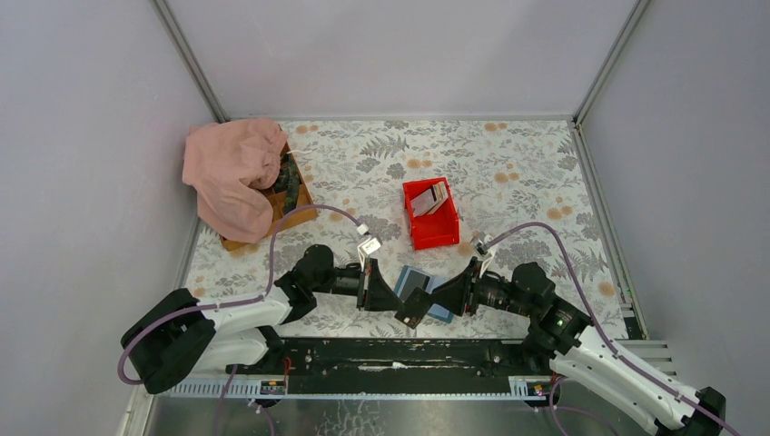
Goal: Take the credit cards out of the card holder
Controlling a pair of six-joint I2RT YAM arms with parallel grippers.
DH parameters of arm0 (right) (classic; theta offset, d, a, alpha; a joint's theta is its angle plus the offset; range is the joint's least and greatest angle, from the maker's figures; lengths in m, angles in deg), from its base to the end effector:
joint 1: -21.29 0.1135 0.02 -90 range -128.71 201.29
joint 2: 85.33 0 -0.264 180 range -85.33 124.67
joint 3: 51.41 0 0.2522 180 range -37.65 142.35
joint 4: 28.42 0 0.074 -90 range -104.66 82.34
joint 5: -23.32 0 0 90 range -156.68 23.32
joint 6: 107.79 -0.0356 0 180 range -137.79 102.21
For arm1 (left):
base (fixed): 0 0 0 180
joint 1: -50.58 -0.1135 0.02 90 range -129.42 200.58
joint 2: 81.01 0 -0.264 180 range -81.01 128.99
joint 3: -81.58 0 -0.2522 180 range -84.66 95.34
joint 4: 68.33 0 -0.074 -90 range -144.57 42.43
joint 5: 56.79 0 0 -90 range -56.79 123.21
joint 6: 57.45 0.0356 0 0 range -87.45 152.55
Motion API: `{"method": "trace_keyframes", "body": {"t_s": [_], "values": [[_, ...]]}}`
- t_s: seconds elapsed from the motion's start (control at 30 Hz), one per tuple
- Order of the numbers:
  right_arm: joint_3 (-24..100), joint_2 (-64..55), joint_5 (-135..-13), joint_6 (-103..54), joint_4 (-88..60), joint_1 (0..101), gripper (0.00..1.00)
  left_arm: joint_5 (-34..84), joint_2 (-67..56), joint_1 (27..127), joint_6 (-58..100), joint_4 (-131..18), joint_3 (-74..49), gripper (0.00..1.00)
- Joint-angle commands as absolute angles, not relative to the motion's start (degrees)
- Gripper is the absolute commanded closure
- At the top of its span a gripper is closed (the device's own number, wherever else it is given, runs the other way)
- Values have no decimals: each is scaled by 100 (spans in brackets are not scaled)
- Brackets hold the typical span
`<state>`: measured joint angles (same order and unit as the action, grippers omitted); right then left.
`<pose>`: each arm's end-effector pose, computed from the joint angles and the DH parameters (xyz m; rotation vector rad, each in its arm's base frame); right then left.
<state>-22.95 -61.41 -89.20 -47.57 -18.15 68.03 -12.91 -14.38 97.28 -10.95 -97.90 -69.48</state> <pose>0.0836 0.1087 0.2298 -0.5917 1.7490 1.3020 0.1271 -0.1723 0.1877 0.7649 1.9058 -1.7625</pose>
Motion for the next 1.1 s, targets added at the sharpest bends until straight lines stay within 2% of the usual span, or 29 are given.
{"method": "trace_keyframes", "body": {"t_s": [0.0,0.17,0.67,0.9,1.07], "values": [[-2313,-6354,-8794,-4683,-1855,6787,60,-1434,-1623,9683,-1107,-10104,-6781,100],[-2289,-6456,-8737,-4665,-1791,6787,59,-1423,-1593,9682,-1086,-10059,-6772,100],[-2452,-6094,-9189,-4749,-2269,6787,80,-1452,-1531,9684,-1149,-10186,-6733,100],[-2445,-6291,-9155,-4749,-2222,6787,82,-1447,-1412,9677,-1121,-10211,-6774,100],[-2446,-6354,-9258,-4769,-2213,6787,93,-1371,-1352,9682,-1076,-10188,-6769,100]]}}
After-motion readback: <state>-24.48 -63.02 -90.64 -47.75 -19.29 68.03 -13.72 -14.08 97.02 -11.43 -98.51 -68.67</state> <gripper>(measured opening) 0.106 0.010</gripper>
